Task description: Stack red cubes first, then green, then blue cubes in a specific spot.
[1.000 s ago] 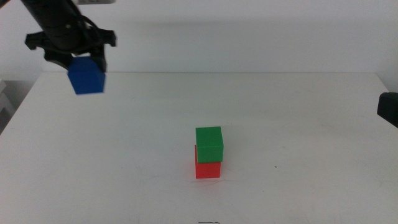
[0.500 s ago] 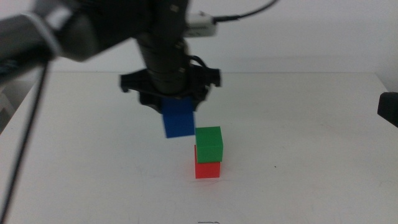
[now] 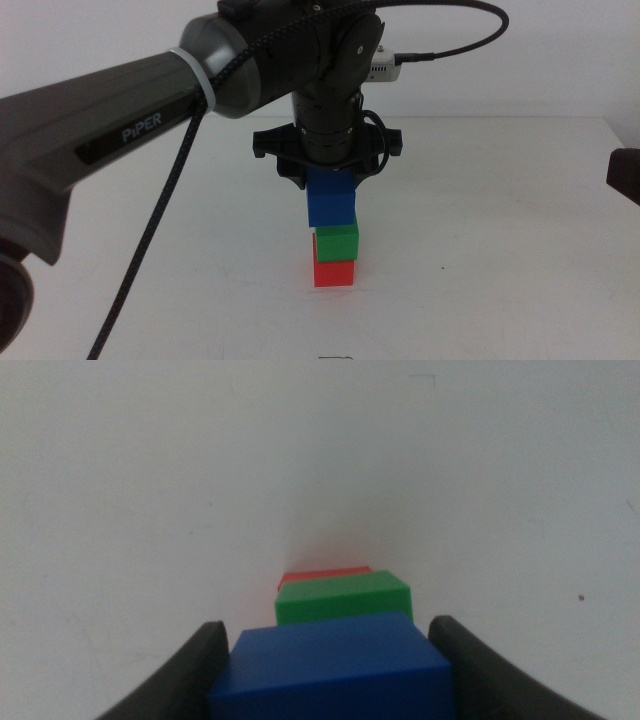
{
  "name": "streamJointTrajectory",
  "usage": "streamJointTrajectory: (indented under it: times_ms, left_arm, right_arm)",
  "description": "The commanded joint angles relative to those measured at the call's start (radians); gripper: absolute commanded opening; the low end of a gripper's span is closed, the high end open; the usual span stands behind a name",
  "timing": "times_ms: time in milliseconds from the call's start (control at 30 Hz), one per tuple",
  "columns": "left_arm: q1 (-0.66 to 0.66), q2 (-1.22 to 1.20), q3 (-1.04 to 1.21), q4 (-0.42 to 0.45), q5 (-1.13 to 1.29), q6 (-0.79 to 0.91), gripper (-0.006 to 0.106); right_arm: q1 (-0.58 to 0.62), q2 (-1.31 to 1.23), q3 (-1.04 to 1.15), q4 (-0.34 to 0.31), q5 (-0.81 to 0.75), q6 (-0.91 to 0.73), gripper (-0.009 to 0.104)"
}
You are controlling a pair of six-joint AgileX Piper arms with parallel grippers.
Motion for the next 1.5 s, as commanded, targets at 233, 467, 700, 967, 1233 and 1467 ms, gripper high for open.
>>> streamJointTrajectory:
  times_ms: [233, 467, 700, 967, 1233, 1467]
  left_arm:
    - [-0.004, -0.024, -0.034, -0.005, -0.082, 0.018, -0.002]
    - [-0.004, -0.009, -0.034, -0.007, -0.074, 0.018, -0.002]
    - [-0.004, 0.013, -0.034, -0.006, -0.047, 0.018, -0.002]
    - [-0.004, 0.020, -0.034, 0.011, -0.040, 0.042, 0.058]
    - [-0.002, -0.016, -0.034, 0.019, -0.040, 0.093, 0.094]
    - [-0.002, -0.139, -0.034, 0.035, -0.044, 0.090, 0.094]
  right_arm:
    - [-0.006, 0.003, -0.023, 0.001, -0.078, -0.010, 0.082]
    - [-0.006, 0.003, -0.023, 0.001, -0.078, -0.010, 0.082]
    - [-0.006, 0.003, -0.023, 0.001, -0.078, -0.010, 0.082]
    - [-0.006, 0.003, -0.023, 0.001, -0.078, -0.010, 0.082]
    - [-0.006, 0.003, -0.023, 0.001, -0.078, -0.010, 0.082]
    - [-0.006, 0.003, -0.023, 0.001, -0.078, -0.010, 0.082]
